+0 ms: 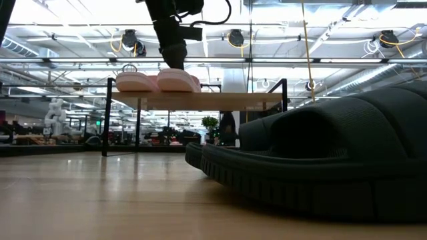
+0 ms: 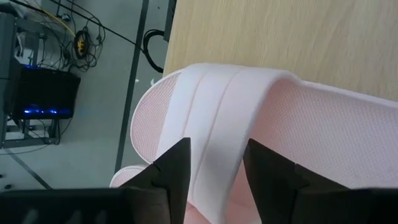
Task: Pick and place slides into the shelf
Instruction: Put the pink slipper on the shelf, then put the top black slipper on the shelf
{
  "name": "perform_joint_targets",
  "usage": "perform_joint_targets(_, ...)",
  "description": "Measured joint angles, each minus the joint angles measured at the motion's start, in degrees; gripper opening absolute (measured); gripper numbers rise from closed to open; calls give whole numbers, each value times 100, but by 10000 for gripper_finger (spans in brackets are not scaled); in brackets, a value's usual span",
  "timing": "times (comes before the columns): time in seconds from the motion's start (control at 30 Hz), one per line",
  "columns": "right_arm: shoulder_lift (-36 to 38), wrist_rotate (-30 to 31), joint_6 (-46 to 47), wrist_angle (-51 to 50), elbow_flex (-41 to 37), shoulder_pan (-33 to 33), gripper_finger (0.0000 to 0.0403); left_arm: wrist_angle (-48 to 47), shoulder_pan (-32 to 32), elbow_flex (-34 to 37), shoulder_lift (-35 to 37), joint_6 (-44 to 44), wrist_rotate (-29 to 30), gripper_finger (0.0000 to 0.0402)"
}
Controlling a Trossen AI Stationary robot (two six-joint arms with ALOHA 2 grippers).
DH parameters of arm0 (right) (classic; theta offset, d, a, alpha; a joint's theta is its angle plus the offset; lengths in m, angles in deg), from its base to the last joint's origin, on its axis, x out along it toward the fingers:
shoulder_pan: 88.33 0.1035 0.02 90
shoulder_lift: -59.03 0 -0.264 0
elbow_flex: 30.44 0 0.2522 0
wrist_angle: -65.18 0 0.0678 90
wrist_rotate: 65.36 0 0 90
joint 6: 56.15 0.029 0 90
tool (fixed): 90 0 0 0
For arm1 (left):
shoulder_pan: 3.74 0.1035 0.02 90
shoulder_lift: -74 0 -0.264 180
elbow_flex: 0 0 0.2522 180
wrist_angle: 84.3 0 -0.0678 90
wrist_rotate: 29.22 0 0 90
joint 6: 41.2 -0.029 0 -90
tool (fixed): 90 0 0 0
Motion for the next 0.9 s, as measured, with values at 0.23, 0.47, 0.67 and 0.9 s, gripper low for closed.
perform_joint_targets(0.23,0,0,-1,0,1,2,210,4,-54,0,46,14,56,150)
perform_joint_targets(0.47,2,0,0,0,2,2,210,57,-156,-3,291,64,218,150)
perform_joint_targets(0.67,2,2,0,2,1,2,210,8,-261,-4,363,295,205,150)
perform_joint_targets(0.9,2,-5,8,-33,0,3,210,-190,-679,-3,671,359,538,150)
